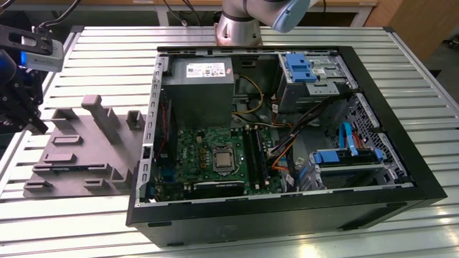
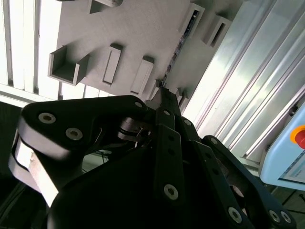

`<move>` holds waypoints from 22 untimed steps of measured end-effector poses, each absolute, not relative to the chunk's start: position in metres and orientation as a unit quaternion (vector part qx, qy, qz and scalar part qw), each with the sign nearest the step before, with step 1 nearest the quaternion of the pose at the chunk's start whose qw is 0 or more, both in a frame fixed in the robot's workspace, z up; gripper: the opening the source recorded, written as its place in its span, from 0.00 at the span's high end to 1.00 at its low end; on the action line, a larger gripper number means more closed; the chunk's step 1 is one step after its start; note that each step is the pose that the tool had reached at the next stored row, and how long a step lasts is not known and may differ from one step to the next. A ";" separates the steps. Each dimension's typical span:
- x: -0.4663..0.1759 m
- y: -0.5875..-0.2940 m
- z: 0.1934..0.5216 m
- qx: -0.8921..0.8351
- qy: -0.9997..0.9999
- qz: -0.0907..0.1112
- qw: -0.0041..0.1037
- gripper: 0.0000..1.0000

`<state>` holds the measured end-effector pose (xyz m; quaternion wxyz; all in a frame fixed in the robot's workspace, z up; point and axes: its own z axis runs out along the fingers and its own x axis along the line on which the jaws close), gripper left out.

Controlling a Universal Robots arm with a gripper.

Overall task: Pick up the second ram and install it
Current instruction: 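Pick up the second ram and move it above second insertion slot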

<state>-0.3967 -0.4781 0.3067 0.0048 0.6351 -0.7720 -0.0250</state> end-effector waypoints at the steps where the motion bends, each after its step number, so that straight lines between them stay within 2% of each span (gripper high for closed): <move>1: -0.397 -0.478 0.306 0.635 -0.772 -0.025 0.005 0.89; 22: -0.397 -0.478 0.295 0.635 -0.772 -0.025 0.005 0.89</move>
